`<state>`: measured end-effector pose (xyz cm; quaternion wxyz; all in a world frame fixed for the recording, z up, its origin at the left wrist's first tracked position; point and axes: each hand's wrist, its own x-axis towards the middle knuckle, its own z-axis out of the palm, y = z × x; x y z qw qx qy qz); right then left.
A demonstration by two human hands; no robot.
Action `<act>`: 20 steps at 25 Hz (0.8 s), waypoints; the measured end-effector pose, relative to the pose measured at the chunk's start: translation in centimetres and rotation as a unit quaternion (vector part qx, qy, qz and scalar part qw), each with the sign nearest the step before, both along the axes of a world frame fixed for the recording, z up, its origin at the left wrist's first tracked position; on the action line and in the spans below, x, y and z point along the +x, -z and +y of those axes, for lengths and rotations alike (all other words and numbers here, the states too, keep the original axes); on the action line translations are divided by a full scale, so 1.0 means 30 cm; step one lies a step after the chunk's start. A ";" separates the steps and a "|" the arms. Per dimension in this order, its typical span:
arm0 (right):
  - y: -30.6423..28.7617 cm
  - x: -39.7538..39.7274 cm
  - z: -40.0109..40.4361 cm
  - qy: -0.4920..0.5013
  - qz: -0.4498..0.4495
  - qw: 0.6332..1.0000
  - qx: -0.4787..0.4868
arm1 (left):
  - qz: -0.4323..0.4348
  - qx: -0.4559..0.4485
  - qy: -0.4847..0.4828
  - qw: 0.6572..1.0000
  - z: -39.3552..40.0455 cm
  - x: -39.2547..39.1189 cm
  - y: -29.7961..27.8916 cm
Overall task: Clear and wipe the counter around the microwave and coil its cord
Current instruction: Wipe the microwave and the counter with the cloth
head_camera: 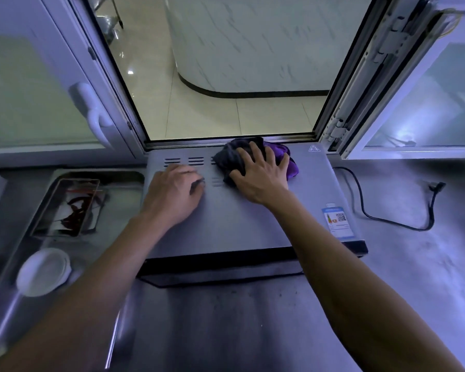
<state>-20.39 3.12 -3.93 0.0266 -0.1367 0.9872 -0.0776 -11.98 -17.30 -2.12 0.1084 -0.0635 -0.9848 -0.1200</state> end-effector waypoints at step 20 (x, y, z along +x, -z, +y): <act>-0.009 0.186 -0.560 -0.054 -0.028 0.998 -0.004 | 0.016 0.103 -0.012 0.994 -0.440 0.337 0.017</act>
